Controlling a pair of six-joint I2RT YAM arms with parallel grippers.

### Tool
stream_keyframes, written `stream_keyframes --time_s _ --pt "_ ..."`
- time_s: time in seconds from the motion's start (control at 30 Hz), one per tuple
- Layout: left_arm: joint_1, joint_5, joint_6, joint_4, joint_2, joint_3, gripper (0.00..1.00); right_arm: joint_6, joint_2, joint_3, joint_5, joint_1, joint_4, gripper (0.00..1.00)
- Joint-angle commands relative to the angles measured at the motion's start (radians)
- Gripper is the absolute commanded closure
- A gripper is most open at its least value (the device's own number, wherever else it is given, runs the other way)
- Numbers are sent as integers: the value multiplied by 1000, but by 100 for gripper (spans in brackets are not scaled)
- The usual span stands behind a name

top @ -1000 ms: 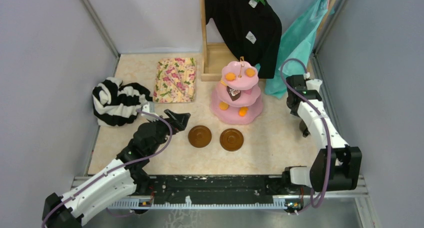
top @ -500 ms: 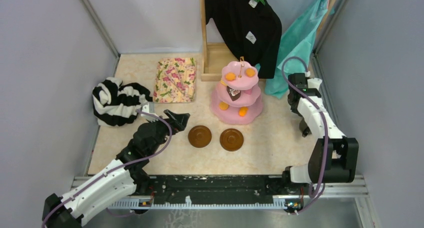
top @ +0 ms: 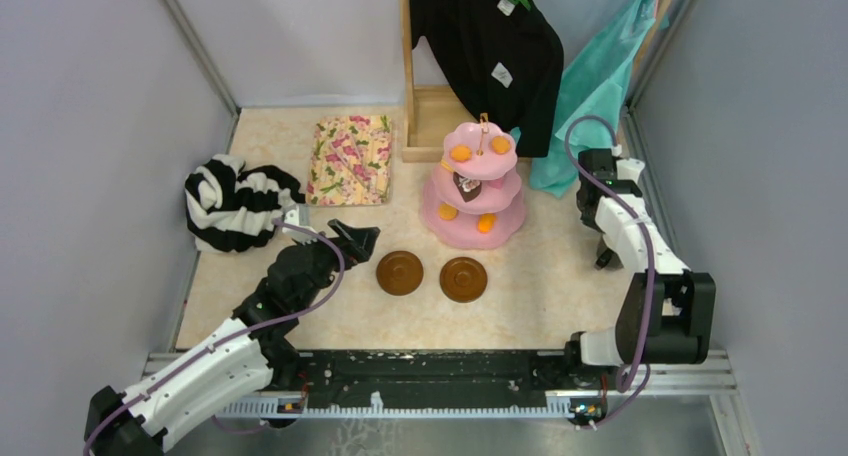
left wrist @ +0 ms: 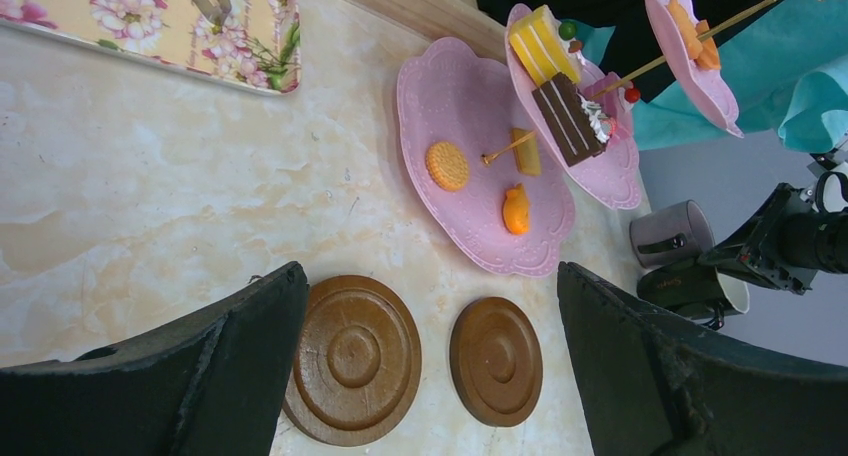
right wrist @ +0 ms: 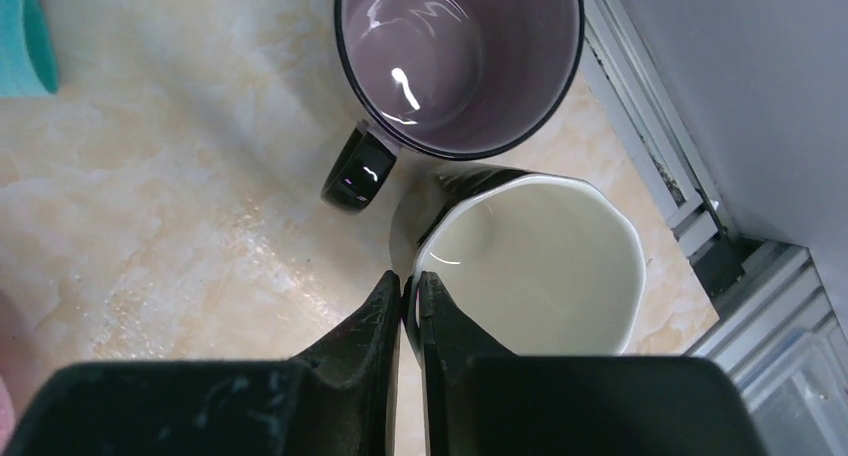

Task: Serve the afternoon tea
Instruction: Move the cup to the center of the board.

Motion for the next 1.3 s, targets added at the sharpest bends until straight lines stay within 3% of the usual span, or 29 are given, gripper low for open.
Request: stream_keyframes --time_s 0.0,0.1,0.43,0.97,1.27 --pt "-8 -1 -3 -10 0 0 1 11 3 -10 -30 -7 39 94" --pt "-8 -5 -2 -15 -5 3 1 16 -2 -14 -44 -7 38 100" --pt "-8 -15 -3 -11 2 8 1 28 -106 -55 -105 14 27 100" --pt "-14 -30 -3 1 37 9 1 77 -162 -3 -49 327 -65 100" --pt "-20 -50 -2 1 60 18 1 -38 -147 21 -141 485 -33 100"
